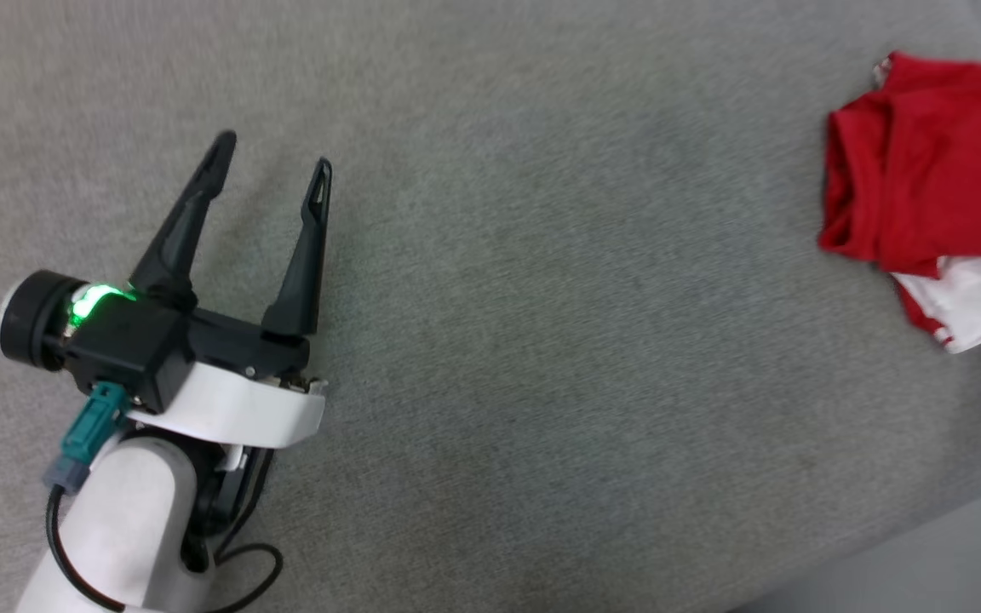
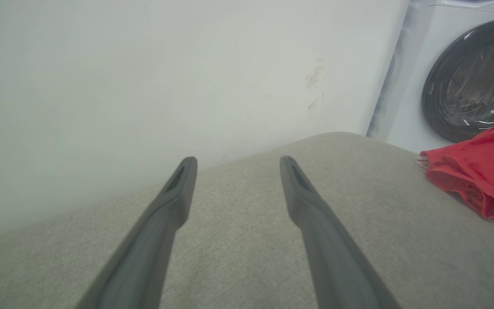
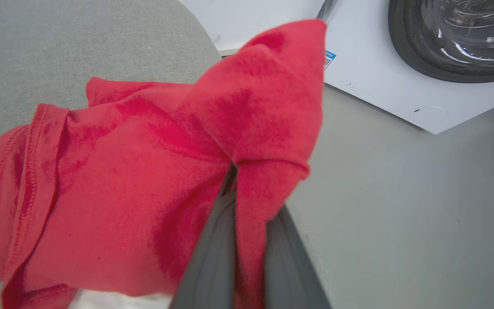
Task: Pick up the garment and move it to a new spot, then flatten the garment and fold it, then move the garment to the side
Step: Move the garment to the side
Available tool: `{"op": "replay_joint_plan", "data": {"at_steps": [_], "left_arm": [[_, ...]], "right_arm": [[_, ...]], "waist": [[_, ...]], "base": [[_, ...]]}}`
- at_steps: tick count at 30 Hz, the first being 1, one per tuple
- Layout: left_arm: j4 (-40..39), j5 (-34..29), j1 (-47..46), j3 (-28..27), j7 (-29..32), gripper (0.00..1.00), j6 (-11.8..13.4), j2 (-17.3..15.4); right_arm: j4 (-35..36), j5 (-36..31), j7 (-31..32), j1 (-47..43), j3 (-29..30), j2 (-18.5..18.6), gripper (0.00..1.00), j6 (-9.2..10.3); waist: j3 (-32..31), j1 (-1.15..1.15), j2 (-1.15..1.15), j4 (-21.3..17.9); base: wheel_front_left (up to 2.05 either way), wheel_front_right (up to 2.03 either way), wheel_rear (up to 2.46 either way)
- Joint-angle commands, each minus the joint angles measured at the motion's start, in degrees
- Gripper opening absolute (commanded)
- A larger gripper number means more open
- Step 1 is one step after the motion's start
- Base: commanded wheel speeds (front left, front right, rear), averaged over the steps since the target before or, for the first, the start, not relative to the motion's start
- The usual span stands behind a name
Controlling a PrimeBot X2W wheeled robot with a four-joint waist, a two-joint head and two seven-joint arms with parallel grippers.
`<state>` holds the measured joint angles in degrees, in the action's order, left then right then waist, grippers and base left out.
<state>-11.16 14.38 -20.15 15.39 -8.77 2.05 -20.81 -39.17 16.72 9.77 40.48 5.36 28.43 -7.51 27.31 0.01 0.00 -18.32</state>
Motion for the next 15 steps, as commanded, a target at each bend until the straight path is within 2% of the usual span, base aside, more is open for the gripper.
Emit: {"op": "replay_joint_plan", "data": {"at_steps": [1,9,10,11,12,15], "left_arm": [[-0.64,-0.22,-1.40,-0.19,0.08,1.00,-0.19,-0.37],[-1.99,-0.56,-5.10,0.30,-0.02,1.00,-0.77,-0.48],[-1.84,-0.54,-5.38,0.49,-0.08,1.00,-0.92,-0.36],[-1.57,-0.52,-5.63,0.66,-0.38,1.00,-0.97,-0.27],[-1.21,-0.45,-5.84,0.81,-0.59,1.00,-1.06,-0.13],[-0.27,-0.21,-5.87,1.17,-1.39,1.00,-0.85,0.44]], "right_arm": [[-0.41,-1.41,-1.09,1.84,0.96,0.07,0.00,0.05],[-3.41,-11.38,-6.18,6.96,8.33,-0.43,0.00,0.05],[-3.83,-12.69,-6.46,7.21,9.78,-0.87,0.33,0.05],[-4.34,-14.27,-6.73,7.33,11.41,-1.41,0.74,0.05],[-4.59,-15.96,-7.06,7.31,12.48,-1.82,1.00,0.05],[-4.91,-20.16,-8.15,7.19,15.87,-3.03,1.00,0.05]], "waist": [[4.88,-0.01,0.00,1.77],[10.83,-0.01,0.00,4.74],[11.15,-0.01,0.00,5.10],[11.31,-0.01,0.00,5.42],[11.31,-0.01,0.00,5.68],[10.56,-0.01,0.00,6.29]], "base": [[0.00,0.00,0.00],[0.00,0.00,0.00],[0.00,0.00,0.00],[0.00,0.00,0.00],[0.00,0.00,0.00],[0.00,0.00,0.00]]}}
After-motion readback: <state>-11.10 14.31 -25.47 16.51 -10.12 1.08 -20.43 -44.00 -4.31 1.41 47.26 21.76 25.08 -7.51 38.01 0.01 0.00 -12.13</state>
